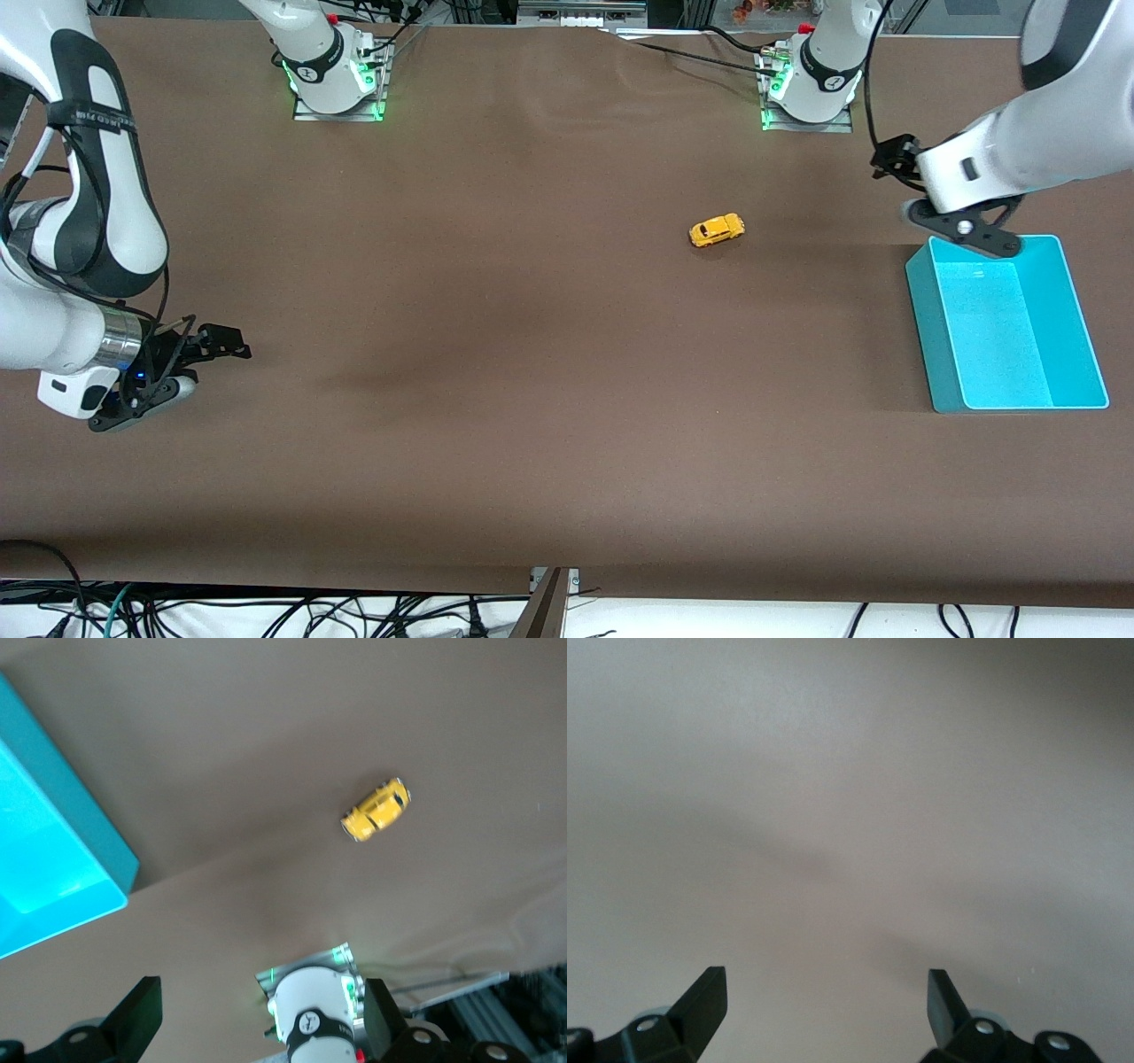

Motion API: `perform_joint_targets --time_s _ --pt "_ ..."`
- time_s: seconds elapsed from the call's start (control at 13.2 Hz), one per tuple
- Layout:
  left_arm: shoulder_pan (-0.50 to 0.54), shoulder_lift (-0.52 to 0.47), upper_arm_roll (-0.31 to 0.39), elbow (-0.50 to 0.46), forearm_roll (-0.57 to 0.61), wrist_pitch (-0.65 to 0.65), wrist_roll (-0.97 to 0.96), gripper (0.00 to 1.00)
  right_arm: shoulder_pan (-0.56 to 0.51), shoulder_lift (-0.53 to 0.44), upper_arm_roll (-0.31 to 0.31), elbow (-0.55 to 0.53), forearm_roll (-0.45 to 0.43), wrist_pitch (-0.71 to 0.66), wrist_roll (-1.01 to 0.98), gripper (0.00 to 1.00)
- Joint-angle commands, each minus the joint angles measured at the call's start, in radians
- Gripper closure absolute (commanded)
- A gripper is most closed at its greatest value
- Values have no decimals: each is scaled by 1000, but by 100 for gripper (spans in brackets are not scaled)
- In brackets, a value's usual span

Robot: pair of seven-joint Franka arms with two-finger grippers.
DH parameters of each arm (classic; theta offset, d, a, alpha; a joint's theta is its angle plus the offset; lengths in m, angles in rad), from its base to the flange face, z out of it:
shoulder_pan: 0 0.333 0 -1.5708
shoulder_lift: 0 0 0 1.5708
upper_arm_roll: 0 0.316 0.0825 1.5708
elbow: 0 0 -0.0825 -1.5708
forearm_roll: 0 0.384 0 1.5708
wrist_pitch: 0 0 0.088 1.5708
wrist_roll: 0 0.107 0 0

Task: Wind and store yellow beetle car
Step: 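Lower the left gripper over the yellow car and close it, then lift the car and carry it over the blue bin with the left gripper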

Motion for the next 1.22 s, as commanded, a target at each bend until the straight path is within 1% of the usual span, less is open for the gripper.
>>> perform_joint_targets --time_s 0.0,0.15,0.3,0.38,0.53,0.61,0.68,0.76,0.84,0.91,0.99,1.14 --pt "-2 -13 -70 -138 6 77 40 0 52 -57 0 38 -73 -90 69 0" --pt "-2 -73 -110 -314 6 250 75 0 66 -99 -3 39 -119 -127 63 0" --pt "-2 -119 -177 -486 6 436 144 0 63 -122 -9 82 -123 -200 63 0" --pt "-2 -119 -209 -541 6 507 149 0 63 -125 -15 137 -124 -250 65 0" --pt "-2 -114 -251 -655 6 667 150 0 61 -142 -43 174 -123 -269 68 0" --pt "-5 -102 -274 -695 6 729 150 0 63 -154 -48 182 -126 -272 66 0" --pt "-3 -84 -321 -727 9 781 147 0 64 -171 -55 179 -144 -272 65 0" --pt "-2 -70 -344 -778 11 867 141 0 64 -176 -57 176 -158 -274 60 0" --pt "-2 -50 -346 -836 11 976 141 0 66 -179 -58 177 -158 -297 65 0" --pt "-2 -15 -346 -870 22 1065 144 0 63 -177 -58 182 -153 -330 69 0" --pt "-2 26 -346 -884 29 1132 146 0 63 -177 -57 180 -150 -335 71 0" --pt "-6 62 -351 -884 29 1180 144 0 61 -209 -55 177 -144 -335 72 0"
